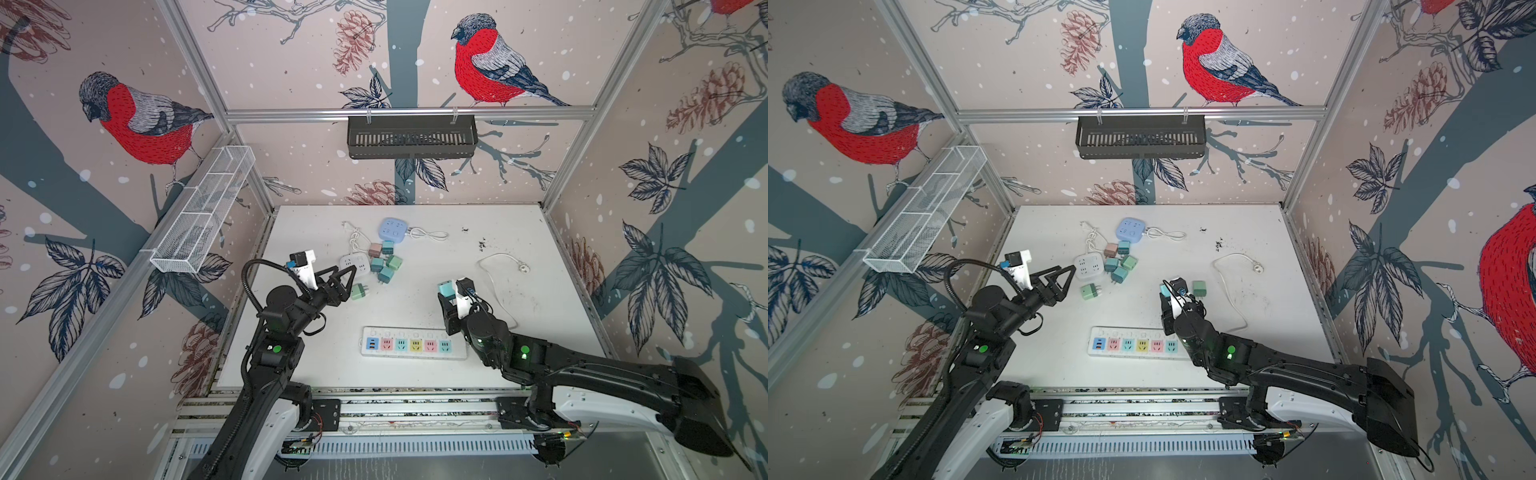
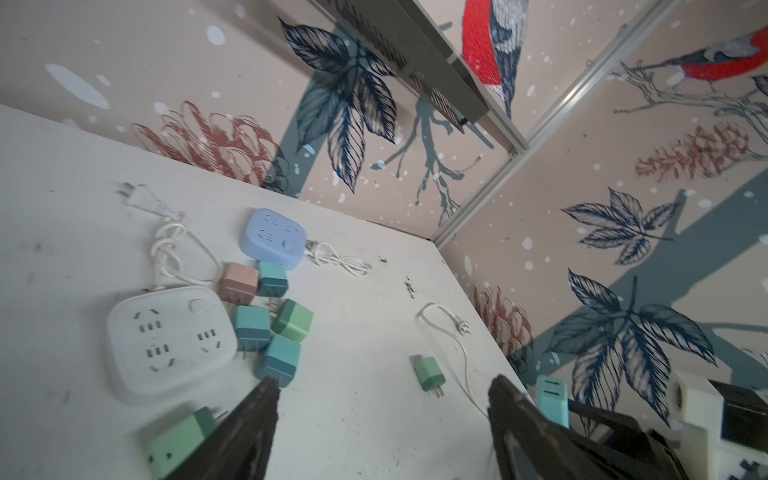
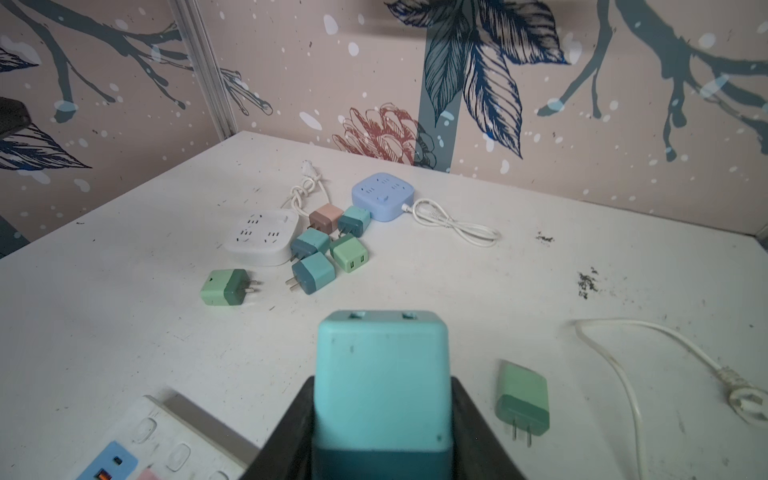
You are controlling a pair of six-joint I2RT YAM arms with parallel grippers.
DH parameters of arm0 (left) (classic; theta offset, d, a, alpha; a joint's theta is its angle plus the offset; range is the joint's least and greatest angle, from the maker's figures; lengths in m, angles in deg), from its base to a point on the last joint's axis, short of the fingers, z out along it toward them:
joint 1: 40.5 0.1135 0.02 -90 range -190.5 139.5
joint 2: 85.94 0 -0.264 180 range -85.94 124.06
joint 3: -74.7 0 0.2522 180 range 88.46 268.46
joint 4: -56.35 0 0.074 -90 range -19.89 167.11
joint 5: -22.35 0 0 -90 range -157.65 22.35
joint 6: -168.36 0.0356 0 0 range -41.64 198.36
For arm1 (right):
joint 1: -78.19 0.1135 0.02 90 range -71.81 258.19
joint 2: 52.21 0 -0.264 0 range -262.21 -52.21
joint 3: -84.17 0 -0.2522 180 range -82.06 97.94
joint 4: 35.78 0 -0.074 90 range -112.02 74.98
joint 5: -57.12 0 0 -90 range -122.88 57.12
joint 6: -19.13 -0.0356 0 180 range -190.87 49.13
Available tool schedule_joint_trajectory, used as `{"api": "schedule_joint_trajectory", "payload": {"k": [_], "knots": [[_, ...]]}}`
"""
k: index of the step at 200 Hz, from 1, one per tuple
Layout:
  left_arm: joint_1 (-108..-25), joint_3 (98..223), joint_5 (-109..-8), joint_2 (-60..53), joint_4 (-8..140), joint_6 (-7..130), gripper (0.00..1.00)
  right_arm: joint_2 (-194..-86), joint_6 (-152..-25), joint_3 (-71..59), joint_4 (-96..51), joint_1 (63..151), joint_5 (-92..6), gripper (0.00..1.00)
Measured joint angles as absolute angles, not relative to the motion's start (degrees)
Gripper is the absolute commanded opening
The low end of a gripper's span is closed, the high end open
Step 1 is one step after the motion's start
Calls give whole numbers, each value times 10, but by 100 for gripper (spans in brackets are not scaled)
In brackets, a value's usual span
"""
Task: Insert the plug
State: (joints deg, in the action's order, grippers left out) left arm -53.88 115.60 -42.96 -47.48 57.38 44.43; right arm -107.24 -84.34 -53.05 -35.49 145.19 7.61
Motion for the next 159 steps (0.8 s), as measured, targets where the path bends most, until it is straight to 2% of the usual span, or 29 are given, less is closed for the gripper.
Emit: {"api": "schedule_joint_trajectory", "payload": {"k": [36,59,115,159], "knots": [[-696,1214,-442,-430,589,502,75,-1044,-740,-561,-450,1464,73,6],[-757,1220,-455,-420,590,533,75,-1027,-674,-590,-508,1467,59,5],[-861,1254,-453,-405,590,592,74,-983,-516,-637,-570,1469,-54,4],[-889,1265,-454,-380,597,619,72,-946,-400,-668,-596,1490,-130,4]]}}
